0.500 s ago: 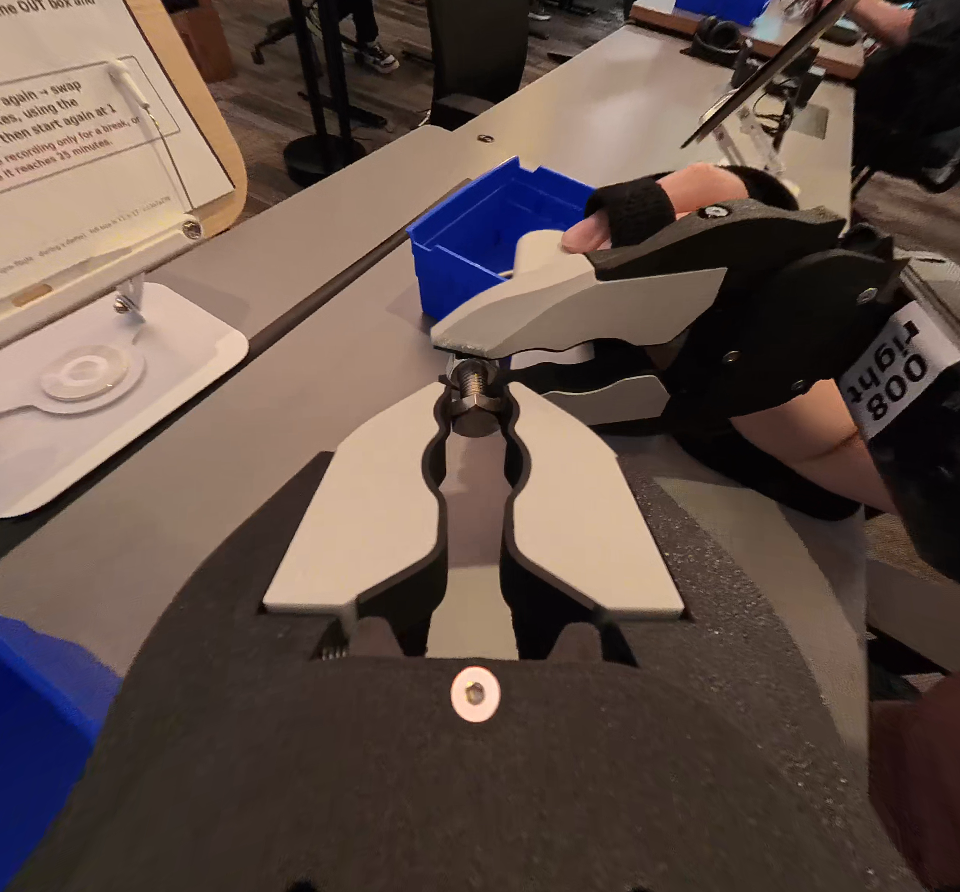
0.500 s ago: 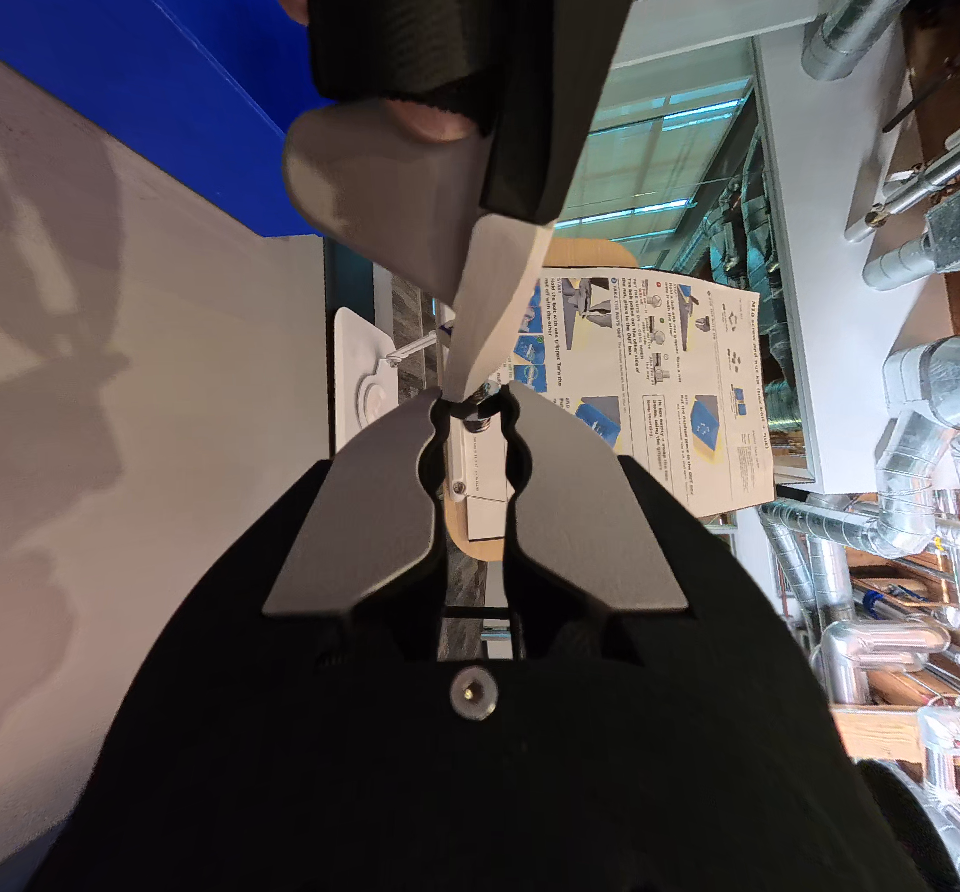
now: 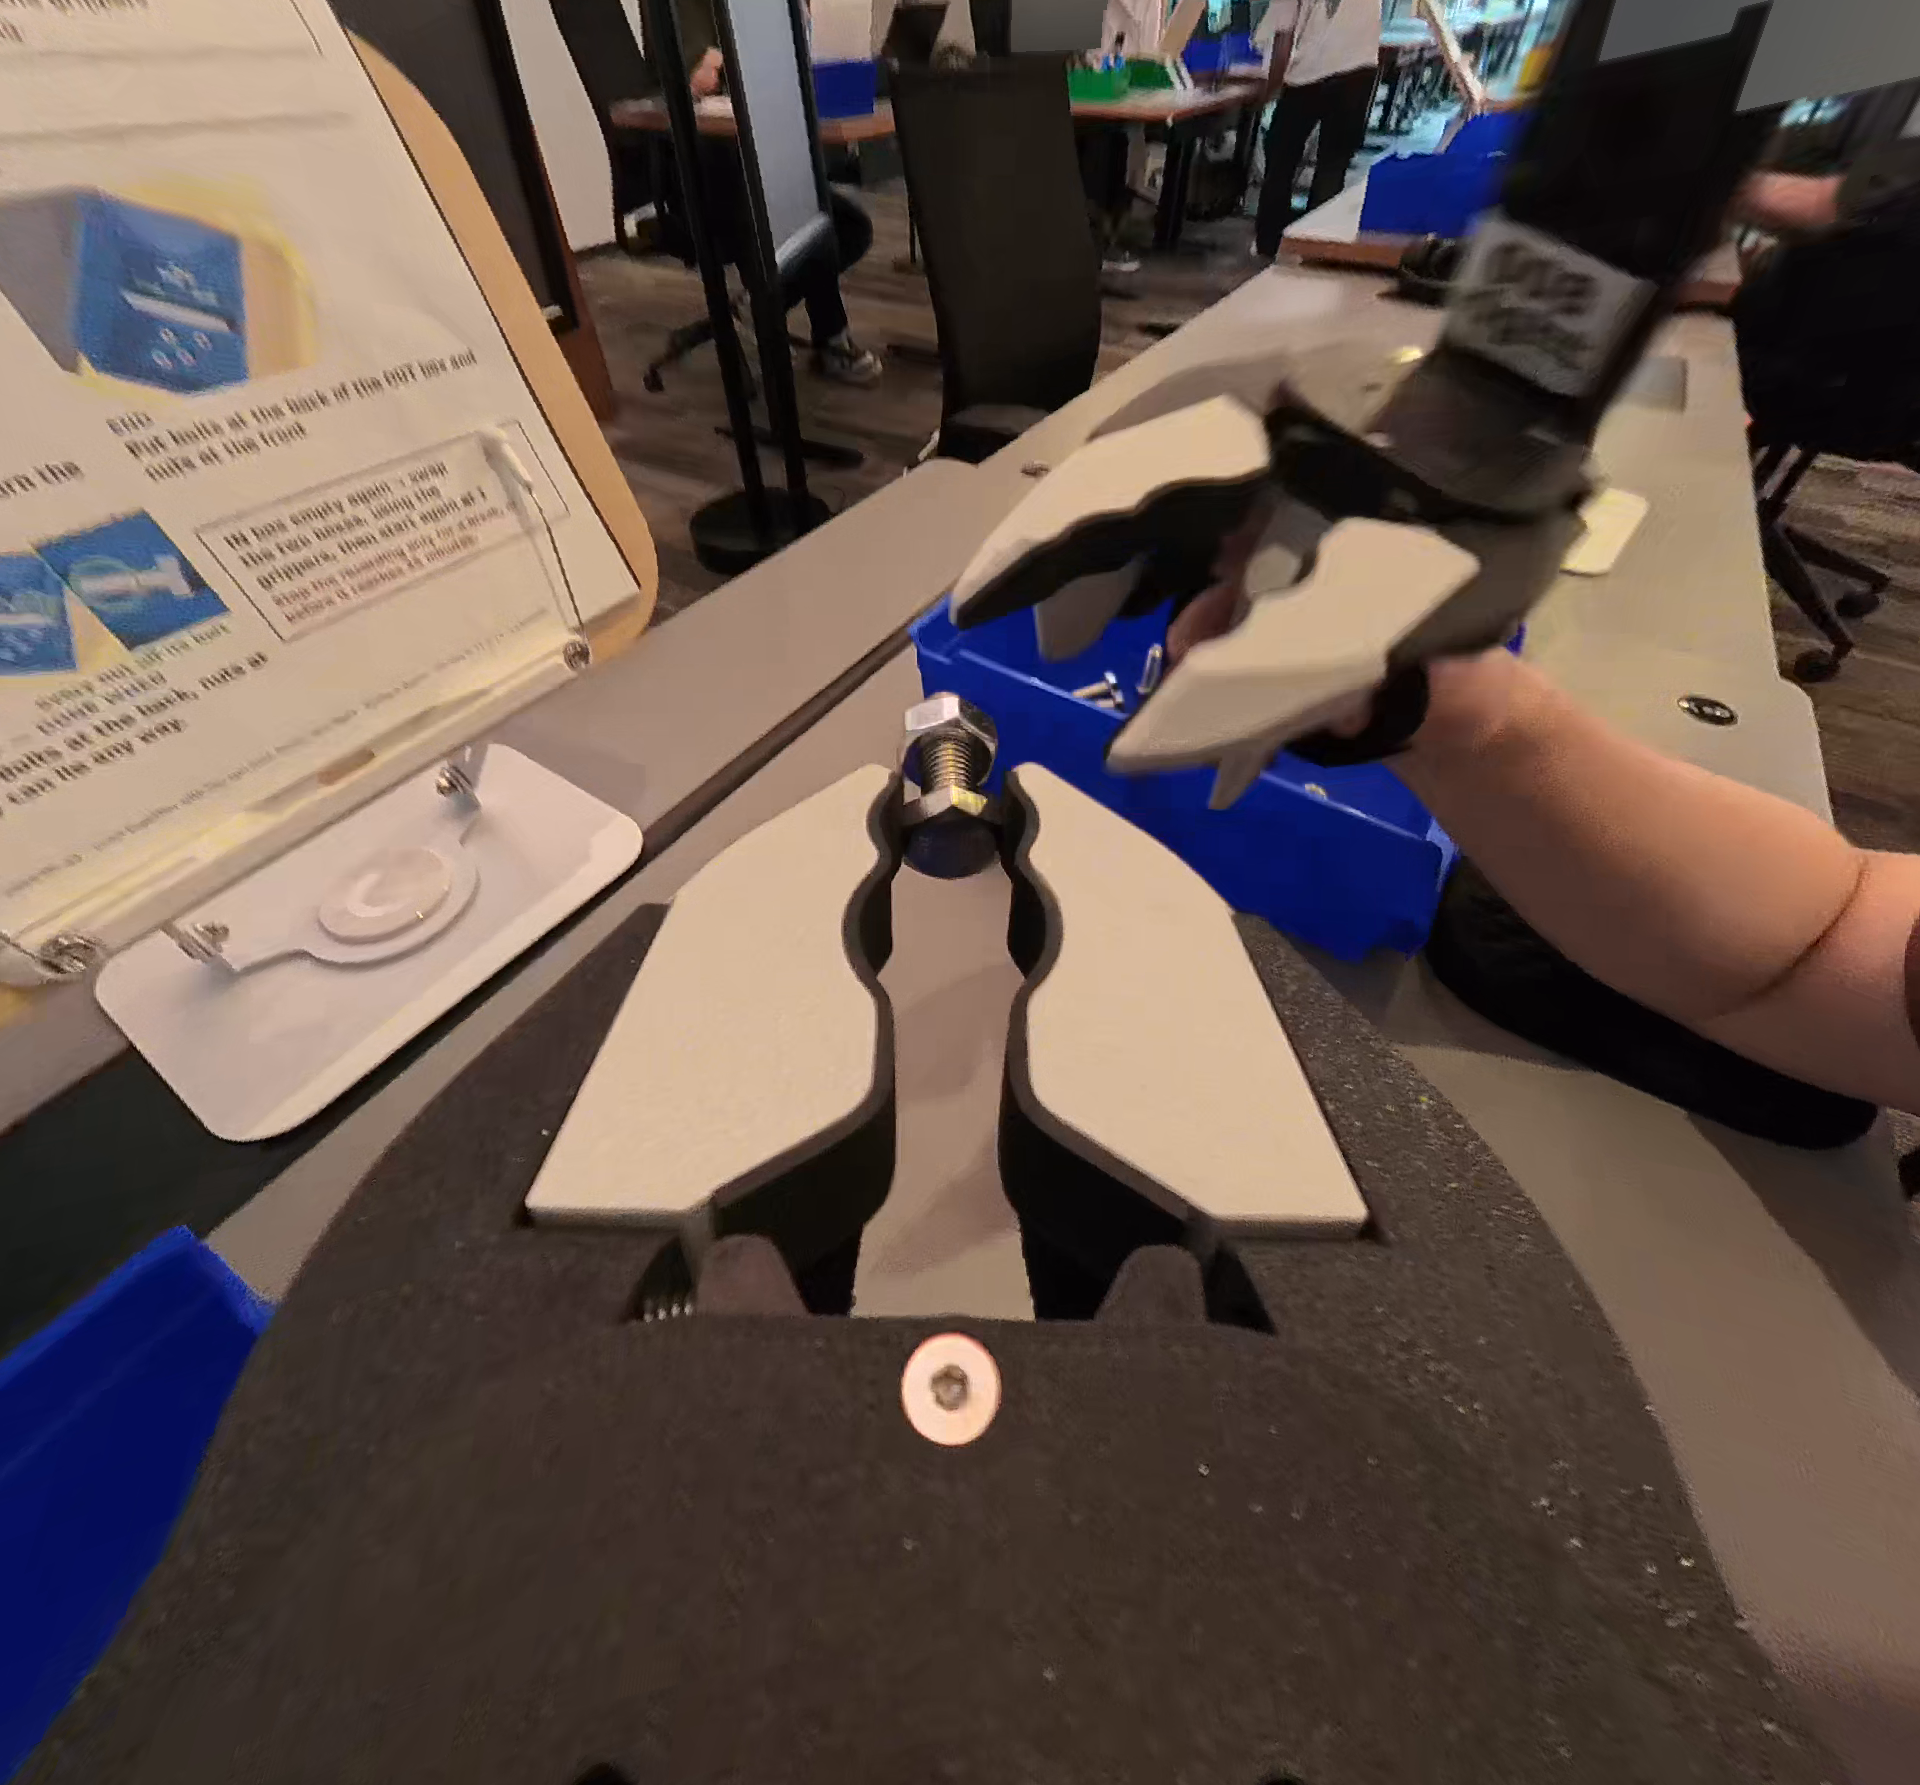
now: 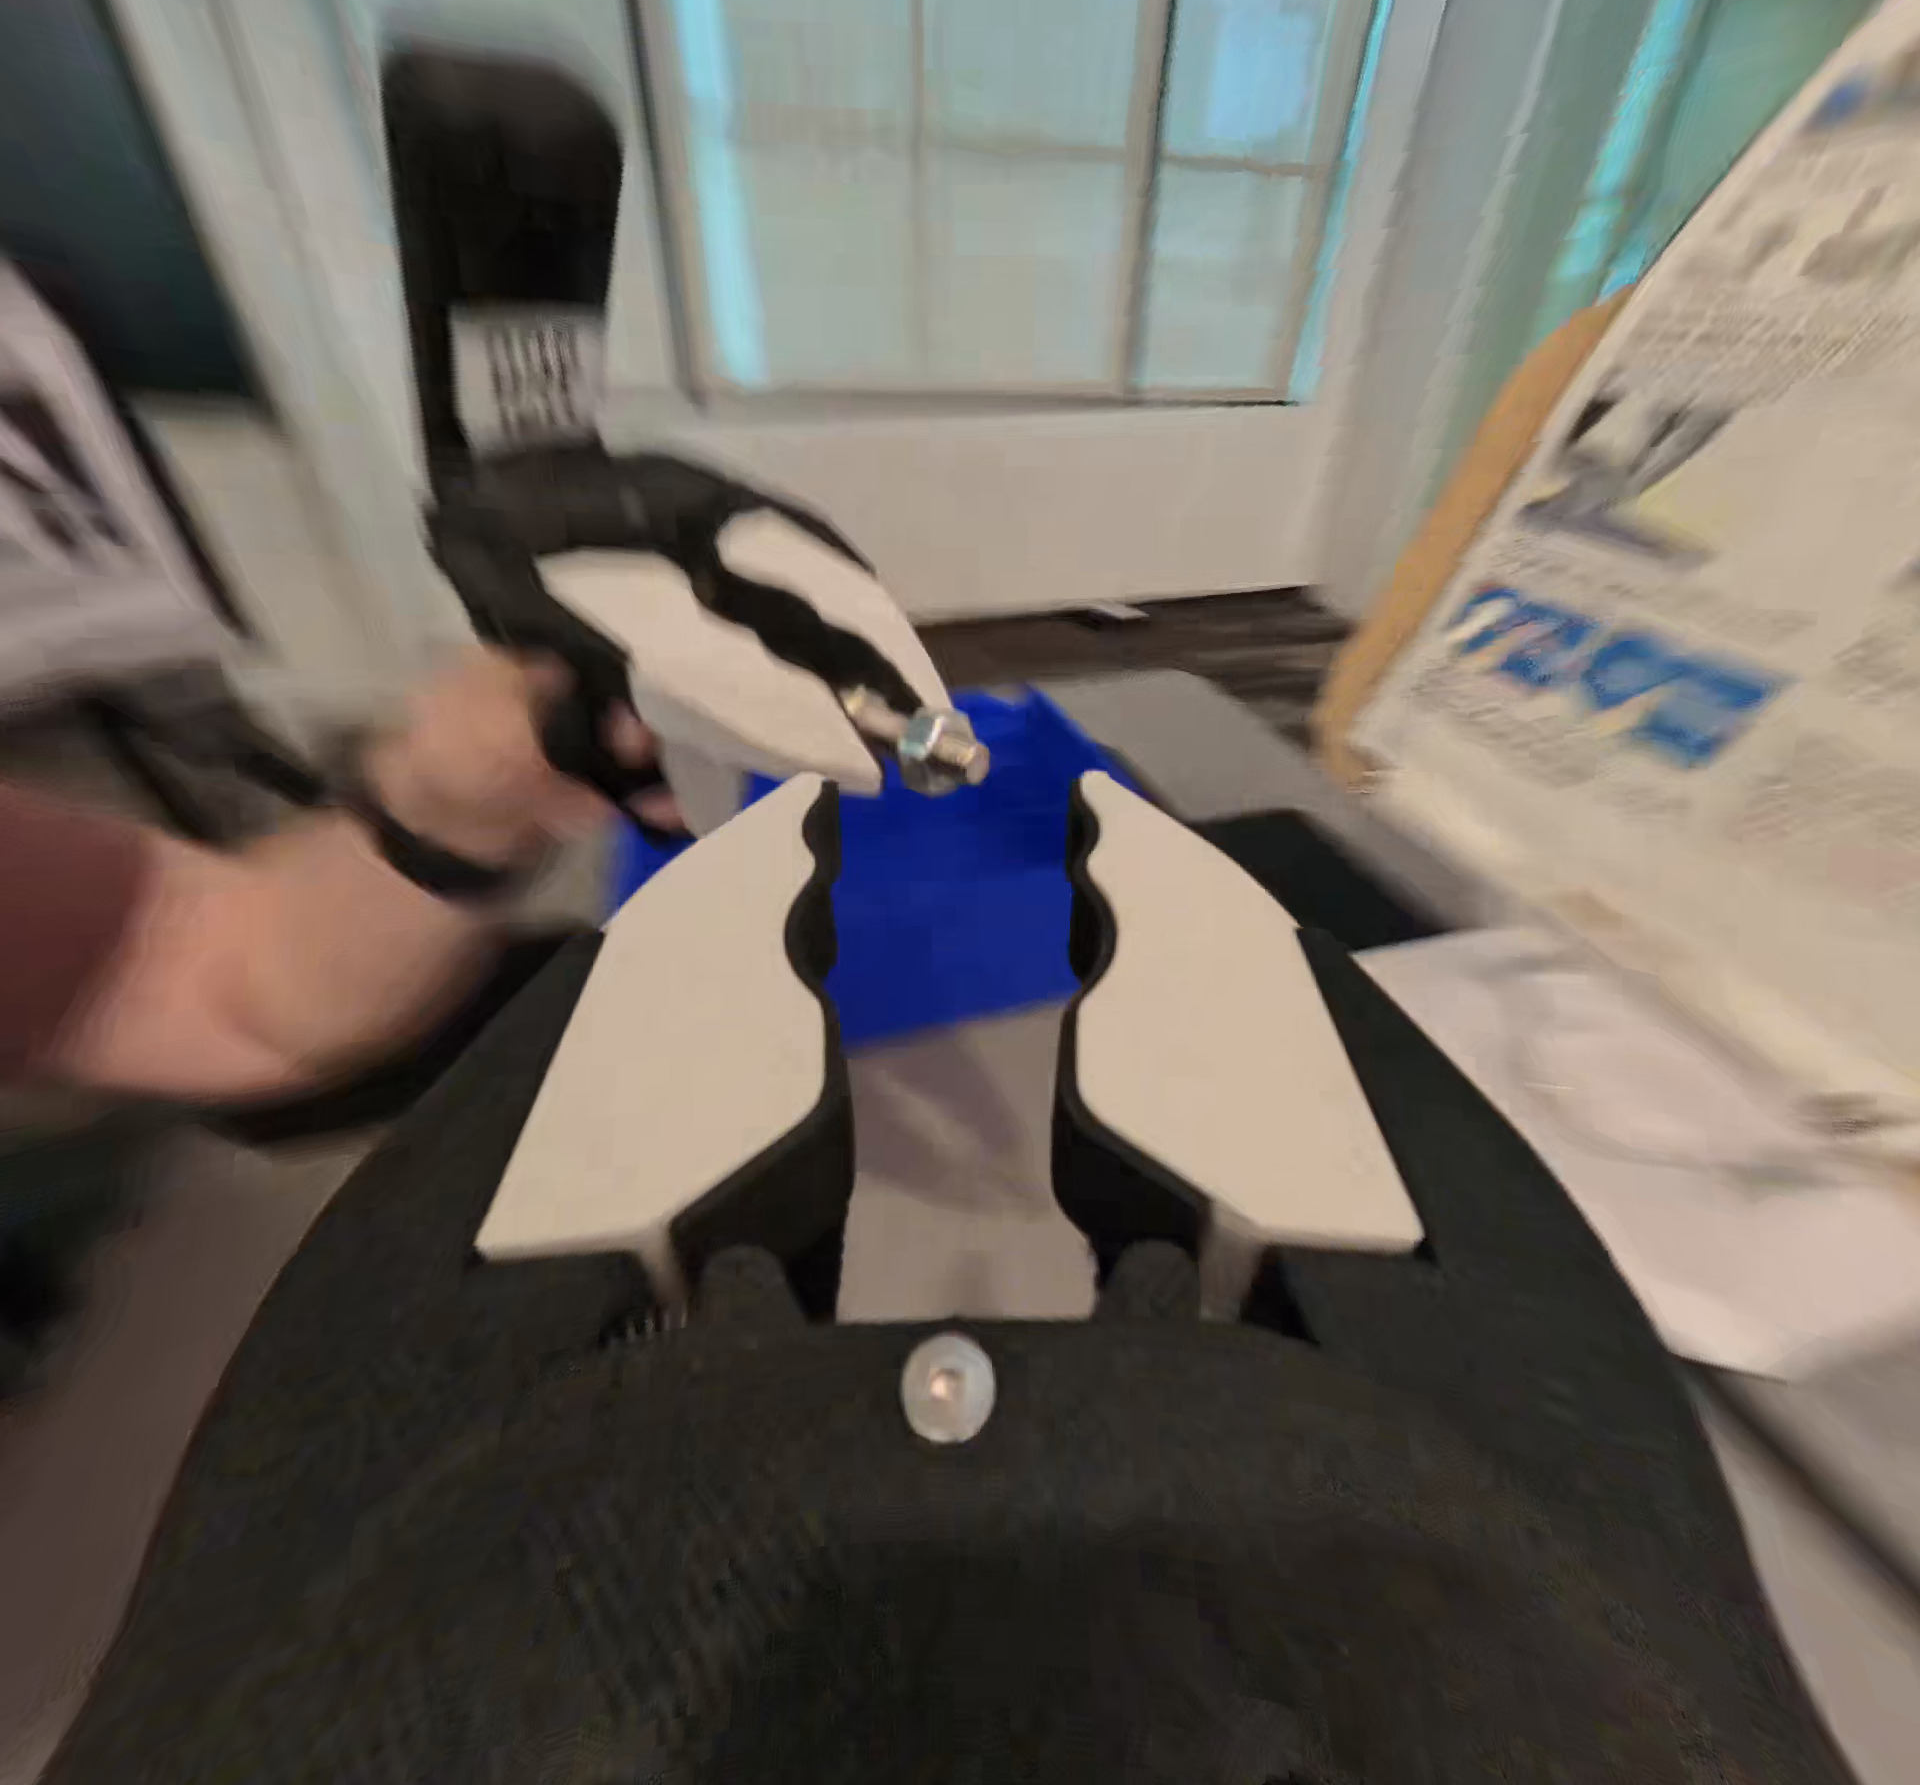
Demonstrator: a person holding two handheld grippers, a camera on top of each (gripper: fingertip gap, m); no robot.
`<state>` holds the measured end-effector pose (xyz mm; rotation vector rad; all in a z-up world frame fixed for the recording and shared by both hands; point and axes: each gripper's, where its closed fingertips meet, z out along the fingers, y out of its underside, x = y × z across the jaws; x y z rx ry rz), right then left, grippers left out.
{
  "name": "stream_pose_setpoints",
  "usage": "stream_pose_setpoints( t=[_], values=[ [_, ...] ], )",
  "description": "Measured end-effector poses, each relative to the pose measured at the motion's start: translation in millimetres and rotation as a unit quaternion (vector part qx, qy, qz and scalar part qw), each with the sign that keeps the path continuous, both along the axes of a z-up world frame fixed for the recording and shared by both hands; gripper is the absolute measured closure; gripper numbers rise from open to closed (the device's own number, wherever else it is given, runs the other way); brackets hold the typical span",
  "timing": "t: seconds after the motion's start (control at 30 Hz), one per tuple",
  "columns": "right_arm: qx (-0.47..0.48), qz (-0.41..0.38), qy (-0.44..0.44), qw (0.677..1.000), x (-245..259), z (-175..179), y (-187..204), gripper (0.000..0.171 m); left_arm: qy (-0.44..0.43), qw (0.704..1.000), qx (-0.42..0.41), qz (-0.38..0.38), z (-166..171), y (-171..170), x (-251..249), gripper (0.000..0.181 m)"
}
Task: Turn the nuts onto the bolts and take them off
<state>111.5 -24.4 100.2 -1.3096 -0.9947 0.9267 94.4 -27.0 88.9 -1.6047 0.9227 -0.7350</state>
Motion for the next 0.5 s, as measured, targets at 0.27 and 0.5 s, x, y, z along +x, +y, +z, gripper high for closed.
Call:
stream_pose_setpoints(
  t=[0.27, 0.5],
  values=[
    [-0.357, 0.175, 0.218, 0.891, -12.4, 6.4, -3.5, 0.133, 0.009, 0.996, 0.083, 0.023, 14.2, -8.0, 4.9, 0.164],
    [-0.366, 0.203, 0.235, 0.877, -15.3, 6.1, -8.2, 0.153, 0.009, 0.997, 0.072, 0.002, 9.8, -12.5, 12.1, 0.164]
  ],
)
